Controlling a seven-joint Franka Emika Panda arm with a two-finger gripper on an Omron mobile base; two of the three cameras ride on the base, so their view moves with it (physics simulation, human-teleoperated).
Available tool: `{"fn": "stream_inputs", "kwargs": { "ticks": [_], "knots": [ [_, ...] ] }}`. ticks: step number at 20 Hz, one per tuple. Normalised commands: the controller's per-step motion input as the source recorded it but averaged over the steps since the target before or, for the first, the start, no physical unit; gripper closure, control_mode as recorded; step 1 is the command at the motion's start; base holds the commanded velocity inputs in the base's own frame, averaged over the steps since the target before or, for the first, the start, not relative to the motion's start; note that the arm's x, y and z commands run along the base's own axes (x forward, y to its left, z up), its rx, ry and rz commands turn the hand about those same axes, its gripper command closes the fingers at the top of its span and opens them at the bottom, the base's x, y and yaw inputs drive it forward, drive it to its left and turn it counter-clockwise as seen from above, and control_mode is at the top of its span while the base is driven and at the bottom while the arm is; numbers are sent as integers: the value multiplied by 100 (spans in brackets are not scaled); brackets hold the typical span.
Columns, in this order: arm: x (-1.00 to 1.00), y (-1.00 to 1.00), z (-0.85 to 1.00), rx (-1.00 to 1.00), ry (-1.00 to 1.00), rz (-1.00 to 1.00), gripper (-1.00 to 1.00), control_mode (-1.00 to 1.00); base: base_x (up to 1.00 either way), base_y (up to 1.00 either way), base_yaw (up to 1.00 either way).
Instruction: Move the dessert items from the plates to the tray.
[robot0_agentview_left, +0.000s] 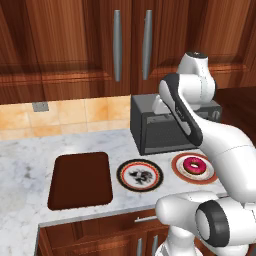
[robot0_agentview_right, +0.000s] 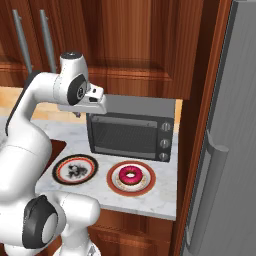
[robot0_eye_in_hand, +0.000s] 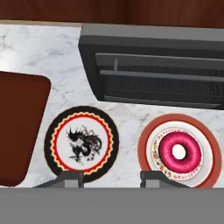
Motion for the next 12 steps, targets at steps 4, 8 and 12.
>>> {"fn": "stream_inputs", "kwargs": {
  "ticks": [4, 8, 12],
  "knots": [
    [0, 0, -20, 0, 2, 0, -100, -100, 0, 0, 0],
    [1, -3, -22, 0, 0, 0, -100, -100, 0, 0, 0],
    [-13, -20, -28, -3, 0, 0, -100, -100, 0, 0, 0]
  ]
}}
